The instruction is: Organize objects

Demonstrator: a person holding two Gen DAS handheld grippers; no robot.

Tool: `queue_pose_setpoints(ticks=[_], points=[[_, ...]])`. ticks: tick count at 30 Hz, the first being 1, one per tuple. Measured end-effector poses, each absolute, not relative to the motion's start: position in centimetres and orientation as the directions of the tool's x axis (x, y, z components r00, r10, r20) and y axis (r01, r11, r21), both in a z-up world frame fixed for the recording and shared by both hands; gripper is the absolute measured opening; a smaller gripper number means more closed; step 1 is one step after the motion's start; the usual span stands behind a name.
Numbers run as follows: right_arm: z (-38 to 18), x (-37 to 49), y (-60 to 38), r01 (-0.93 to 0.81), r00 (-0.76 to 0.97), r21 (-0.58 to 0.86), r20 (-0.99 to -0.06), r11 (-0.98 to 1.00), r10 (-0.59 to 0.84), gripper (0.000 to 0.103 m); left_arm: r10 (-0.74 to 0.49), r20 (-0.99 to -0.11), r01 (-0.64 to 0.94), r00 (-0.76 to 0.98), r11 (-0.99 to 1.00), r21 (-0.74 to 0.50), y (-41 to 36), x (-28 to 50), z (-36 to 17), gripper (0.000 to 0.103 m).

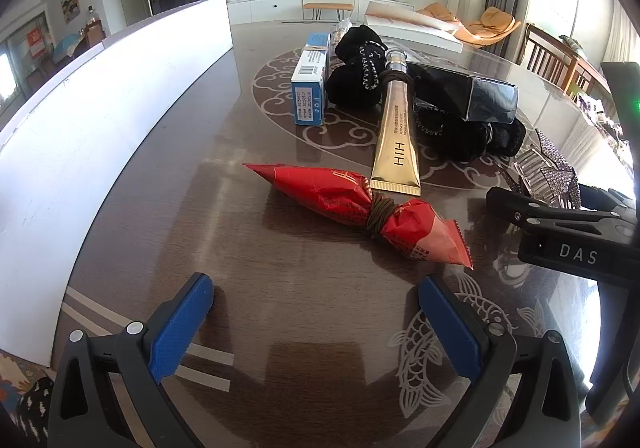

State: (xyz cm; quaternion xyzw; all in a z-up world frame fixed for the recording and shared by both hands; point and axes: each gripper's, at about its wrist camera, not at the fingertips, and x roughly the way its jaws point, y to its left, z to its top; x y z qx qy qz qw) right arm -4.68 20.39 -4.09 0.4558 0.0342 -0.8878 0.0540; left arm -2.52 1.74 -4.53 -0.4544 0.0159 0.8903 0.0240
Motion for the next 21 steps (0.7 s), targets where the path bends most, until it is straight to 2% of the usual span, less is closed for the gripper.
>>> queue_pose_setpoints(ticks=[21], points=[[-4.07,-4.65,20.44,0.127,-0.579,-0.012,-0.813,-0.992,-0.065,0.103,0.029,-0.810,-0.053,-0.586,-0.999,0.002,1.81,-2.99,-4.77,0.103]])
